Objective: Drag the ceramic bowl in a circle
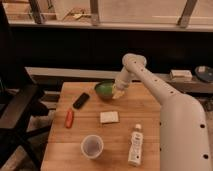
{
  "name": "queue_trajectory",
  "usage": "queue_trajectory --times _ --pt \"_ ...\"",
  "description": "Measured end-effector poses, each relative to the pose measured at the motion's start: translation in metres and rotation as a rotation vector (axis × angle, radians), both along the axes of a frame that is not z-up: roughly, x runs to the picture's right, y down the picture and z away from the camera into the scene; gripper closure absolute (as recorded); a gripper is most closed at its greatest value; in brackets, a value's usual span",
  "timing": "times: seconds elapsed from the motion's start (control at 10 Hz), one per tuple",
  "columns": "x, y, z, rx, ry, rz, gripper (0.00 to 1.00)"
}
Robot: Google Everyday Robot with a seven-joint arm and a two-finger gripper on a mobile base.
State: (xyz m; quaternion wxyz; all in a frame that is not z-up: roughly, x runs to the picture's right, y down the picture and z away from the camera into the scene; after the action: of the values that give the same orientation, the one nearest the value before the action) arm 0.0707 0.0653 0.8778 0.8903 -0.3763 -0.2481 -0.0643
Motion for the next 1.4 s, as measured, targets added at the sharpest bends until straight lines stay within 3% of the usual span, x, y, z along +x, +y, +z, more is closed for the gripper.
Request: queue_trajectory --times 0.3,0.5,0.6,0.7,0.9,1.2,1.4 --pt "0.034 0.052 -0.030 -0.113 0.046 0.038 1.00" --pt "0.073 0.069 -0.038 -0.158 0.128 0.091 1.00" --pt "0.105 0.067 -0.035 -0.163 0.200 0.131 1.00" --pt "0.118 0.062 -0.031 -0.156 0.230 0.144 1.00" --pt "0.143 0.032 -0.005 -0.110 0.300 0.150 1.00" --pt "0.112 -0.009 0.038 -0.047 0.281 0.091 1.00" --pt "0.078 -0.017 0.050 -0.035 0.226 0.045 1.00"
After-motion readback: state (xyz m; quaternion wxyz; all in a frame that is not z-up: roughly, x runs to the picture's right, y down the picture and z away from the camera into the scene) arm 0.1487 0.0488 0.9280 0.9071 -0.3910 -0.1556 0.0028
